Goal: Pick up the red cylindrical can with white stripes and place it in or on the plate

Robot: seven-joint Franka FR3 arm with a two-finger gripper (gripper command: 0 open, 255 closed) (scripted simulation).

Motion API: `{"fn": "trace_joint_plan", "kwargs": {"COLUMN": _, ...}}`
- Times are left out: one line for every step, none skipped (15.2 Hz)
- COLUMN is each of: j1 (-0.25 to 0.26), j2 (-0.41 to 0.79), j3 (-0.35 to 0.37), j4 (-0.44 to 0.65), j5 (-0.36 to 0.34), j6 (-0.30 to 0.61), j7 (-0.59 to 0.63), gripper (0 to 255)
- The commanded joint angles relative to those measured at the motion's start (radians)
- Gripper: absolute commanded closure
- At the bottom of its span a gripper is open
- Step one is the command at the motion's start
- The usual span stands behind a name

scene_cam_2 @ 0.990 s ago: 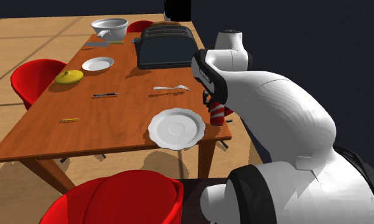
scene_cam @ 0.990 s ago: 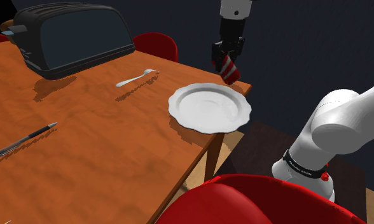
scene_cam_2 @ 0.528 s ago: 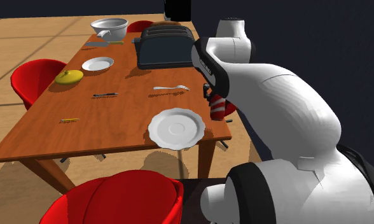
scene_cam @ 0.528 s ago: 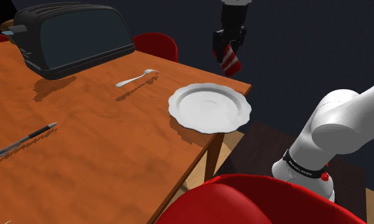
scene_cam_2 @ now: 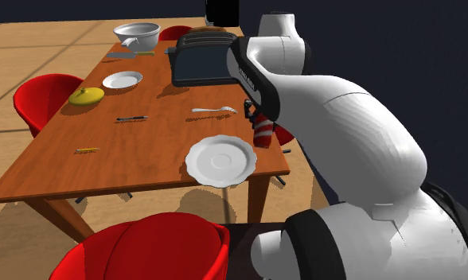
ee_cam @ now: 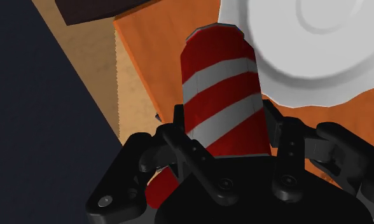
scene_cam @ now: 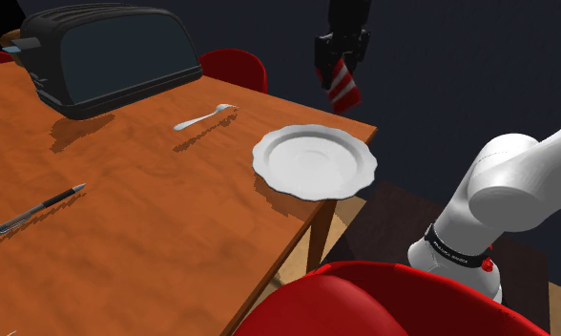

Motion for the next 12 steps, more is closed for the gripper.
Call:
{"fn": "trace_joint_plan", "kwargs": {"j1": 0.018, "j2": -0.011, "j3": 0.041, "j4": 0.001, "j5": 0.024, "j6": -0.009, "j7": 0.053, "gripper": 255}}
{"fn": "trace_joint_plan", "kwargs": {"j1": 0.026, "j2": -0.013, "j3": 0.061, "j4": 0.002, "j5": 0.035, "j6": -0.010, "j7": 0.077, "gripper": 255}}
{"fn": "trace_joint_plan", "kwargs": {"j1": 0.034, "j2": -0.015, "j3": 0.080, "j4": 0.003, "j5": 0.046, "j6": -0.012, "j7": 0.101, "gripper": 255}}
{"fn": "trace_joint_plan", "kwargs": {"j1": 0.042, "j2": -0.016, "j3": 0.100, "j4": 0.006, "j5": 0.057, "j6": -0.013, "j7": 0.125, "gripper": 255}}
{"fn": "trace_joint_plan", "kwargs": {"j1": 0.049, "j2": -0.015, "j3": 0.120, "j4": 0.010, "j5": 0.068, "j6": -0.014, "j7": 0.150, "gripper": 255}}
{"fn": "trace_joint_plan", "kwargs": {"j1": 0.057, "j2": -0.013, "j3": 0.140, "j4": 0.015, "j5": 0.078, "j6": -0.015, "j7": 0.174, "gripper": 255}}
{"fn": "trace_joint_plan", "kwargs": {"j1": 0.064, "j2": -0.010, "j3": 0.160, "j4": 0.021, "j5": 0.089, "j6": -0.015, "j7": 0.199, "gripper": 255}}
{"fn": "trace_joint_plan", "kwargs": {"j1": 0.071, "j2": -0.006, "j3": 0.180, "j4": 0.028, "j5": 0.099, "j6": -0.016, "j7": 0.224, "gripper": 255}}
{"fn": "trace_joint_plan", "kwargs": {"j1": 0.077, "j2": -0.001, "j3": 0.201, "j4": 0.036, "j5": 0.108, "j6": -0.015, "j7": 0.249, "gripper": 255}}
{"fn": "trace_joint_plan", "kwargs": {"j1": 0.084, "j2": 0.005, "j3": 0.221, "j4": 0.045, "j5": 0.117, "j6": -0.015, "j7": 0.274, "gripper": 255}}
{"fn": "trace_joint_plan", "kwargs": {"j1": 0.086, "j2": 0.009, "j3": 0.234, "j4": 0.051, "j5": 0.122, "j6": -0.015, "j7": 0.288, "gripper": 255}}
{"fn": "trace_joint_plan", "kwargs": {"j1": 0.087, "j2": 0.006, "j3": 0.235, "j4": 0.035, "j5": 0.124, "j6": -0.002, "j7": 0.287, "gripper": 255}}
